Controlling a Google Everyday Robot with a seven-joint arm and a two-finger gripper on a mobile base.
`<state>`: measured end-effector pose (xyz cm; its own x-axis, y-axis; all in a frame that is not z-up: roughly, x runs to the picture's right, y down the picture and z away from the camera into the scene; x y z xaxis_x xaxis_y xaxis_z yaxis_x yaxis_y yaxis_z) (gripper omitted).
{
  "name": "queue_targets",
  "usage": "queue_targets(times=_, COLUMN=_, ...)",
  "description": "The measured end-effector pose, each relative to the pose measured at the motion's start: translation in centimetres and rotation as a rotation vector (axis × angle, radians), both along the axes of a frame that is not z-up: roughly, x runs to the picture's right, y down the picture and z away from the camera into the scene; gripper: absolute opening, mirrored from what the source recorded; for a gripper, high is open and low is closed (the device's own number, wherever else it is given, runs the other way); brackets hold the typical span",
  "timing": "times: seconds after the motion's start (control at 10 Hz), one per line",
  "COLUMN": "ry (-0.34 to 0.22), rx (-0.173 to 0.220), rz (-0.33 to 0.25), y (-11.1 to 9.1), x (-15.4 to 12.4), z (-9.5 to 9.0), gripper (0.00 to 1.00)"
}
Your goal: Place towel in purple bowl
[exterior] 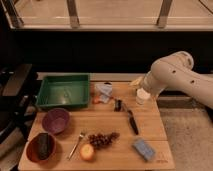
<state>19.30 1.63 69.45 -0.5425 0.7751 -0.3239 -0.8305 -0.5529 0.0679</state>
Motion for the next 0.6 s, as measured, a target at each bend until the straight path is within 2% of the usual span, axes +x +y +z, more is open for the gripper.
queue_targets(times=0.2, ry=-0.044, rx=0.003, rz=-0.016, y=-0.6, x=-2.4, z=1.4, gripper=0.78)
queue_targets(times=0.6, ry=-0.127, rx=-0.016, rz=-0.032, y=-1.7, x=-12.1, z=7.1, gripper=0.78)
